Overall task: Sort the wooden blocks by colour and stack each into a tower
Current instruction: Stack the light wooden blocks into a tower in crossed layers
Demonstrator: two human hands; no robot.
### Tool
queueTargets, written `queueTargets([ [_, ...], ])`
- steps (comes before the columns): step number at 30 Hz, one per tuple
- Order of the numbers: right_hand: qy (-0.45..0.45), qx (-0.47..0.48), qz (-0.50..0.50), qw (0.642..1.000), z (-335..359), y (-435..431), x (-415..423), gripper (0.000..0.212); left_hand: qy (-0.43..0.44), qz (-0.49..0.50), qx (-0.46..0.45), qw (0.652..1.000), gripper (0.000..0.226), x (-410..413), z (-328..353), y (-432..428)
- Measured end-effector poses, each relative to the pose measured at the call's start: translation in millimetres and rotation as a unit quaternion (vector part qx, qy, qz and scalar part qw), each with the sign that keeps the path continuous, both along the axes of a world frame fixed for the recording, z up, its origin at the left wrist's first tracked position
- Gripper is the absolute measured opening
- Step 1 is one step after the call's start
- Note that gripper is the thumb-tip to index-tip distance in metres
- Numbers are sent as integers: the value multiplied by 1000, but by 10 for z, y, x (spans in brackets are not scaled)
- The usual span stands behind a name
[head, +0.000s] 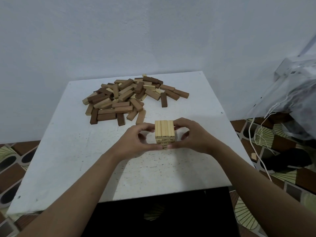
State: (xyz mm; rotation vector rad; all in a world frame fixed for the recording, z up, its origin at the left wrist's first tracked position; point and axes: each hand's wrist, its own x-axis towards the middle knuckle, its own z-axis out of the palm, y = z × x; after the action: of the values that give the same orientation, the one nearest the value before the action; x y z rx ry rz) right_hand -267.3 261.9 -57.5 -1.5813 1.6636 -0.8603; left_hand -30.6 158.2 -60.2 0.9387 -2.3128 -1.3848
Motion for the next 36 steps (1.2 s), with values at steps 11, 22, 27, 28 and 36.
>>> queueTargets([
  [11,-1,-9,-26,1000,-26,32,43,69,16,-6,-11,1000,77,-18,-12,9],
  [22,-12,-3,-16,1000,-14,7,14,72,46,-5,-25,999,65,-70,76,65],
  [27,-18,-6,-15,1000,-28,8,13,70,60,0,-33,998,58,-85,49,81],
  [28,-19,-6,-15,1000,-30,8,13,69,61,3,-33,998,57,-84,42,83],
  [36,-23,-3,-2,1000,6,-10,9,69,71,13,-39,997,70,-77,37,107],
])
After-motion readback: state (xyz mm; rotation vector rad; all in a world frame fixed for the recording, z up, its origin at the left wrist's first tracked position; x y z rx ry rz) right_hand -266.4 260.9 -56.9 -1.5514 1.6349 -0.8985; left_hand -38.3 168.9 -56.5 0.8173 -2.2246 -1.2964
